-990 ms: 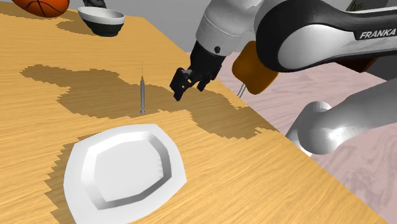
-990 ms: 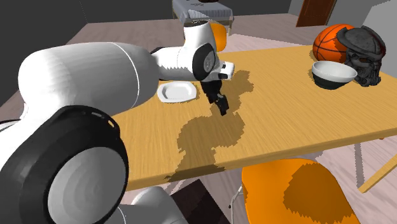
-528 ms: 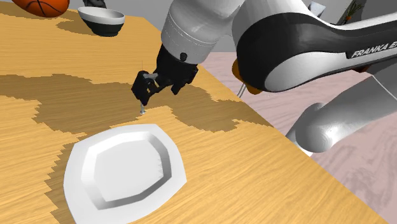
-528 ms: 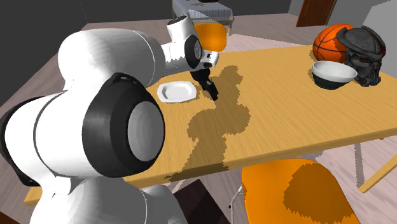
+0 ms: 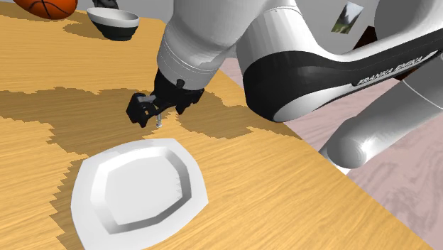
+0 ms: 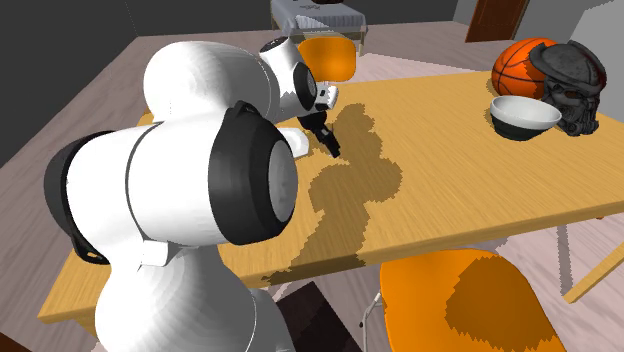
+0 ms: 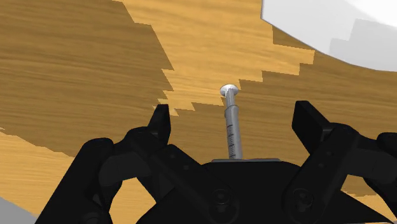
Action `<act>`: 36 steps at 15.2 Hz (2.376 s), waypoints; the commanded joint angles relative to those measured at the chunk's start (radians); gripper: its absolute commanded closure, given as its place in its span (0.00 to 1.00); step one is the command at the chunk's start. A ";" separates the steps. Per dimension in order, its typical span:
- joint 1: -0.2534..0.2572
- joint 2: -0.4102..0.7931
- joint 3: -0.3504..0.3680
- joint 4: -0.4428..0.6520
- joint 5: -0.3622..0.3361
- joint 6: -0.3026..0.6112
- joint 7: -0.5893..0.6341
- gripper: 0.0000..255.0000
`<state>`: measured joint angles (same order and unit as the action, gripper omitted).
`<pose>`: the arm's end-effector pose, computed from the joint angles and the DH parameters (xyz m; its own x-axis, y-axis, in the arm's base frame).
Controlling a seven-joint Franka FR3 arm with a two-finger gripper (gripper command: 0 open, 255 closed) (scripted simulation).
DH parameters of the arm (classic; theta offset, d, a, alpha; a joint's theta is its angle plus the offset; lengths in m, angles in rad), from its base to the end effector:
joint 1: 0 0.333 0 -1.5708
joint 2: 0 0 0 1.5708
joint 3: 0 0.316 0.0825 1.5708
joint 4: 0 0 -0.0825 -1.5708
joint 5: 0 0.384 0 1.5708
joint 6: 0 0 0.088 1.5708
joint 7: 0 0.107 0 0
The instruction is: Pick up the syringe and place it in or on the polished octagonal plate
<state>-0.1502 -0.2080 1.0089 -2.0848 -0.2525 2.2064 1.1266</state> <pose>0.3434 0.4213 0.4981 0.8922 -0.1152 0.4367 -0.1295 -0.9916 0.0030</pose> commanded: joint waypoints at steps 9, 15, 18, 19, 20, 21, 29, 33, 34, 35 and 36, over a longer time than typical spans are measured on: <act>-0.020 0.036 0.021 -0.007 -0.042 0.025 0.028 0.00; -0.020 0.037 0.021 -0.007 -0.042 0.025 0.028 1.00; -0.021 0.037 0.021 -0.006 -0.043 0.025 0.029 1.00; -0.020 0.036 0.021 -0.007 -0.042 0.025 0.029 1.00; -0.017 0.030 0.016 0.002 -0.033 0.014 0.019 1.00; -0.014 0.025 0.011 0.011 -0.024 0.003 0.010 1.00; 0.001 -0.006 -0.019 0.094 0.024 -0.089 -0.050 1.00; 0.003 -0.013 -0.029 0.141 0.037 -0.137 -0.072 1.00; 0.004 -0.014 -0.031 0.153 0.040 -0.149 -0.077 1.00; 0.004 -0.014 -0.032 0.166 0.042 -0.162 -0.082 1.00; 0.004 -0.014 -0.034 0.179 0.043 -0.174 -0.087 1.00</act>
<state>-0.1476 -0.2193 0.9779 -1.9158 -0.2133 2.0437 1.0452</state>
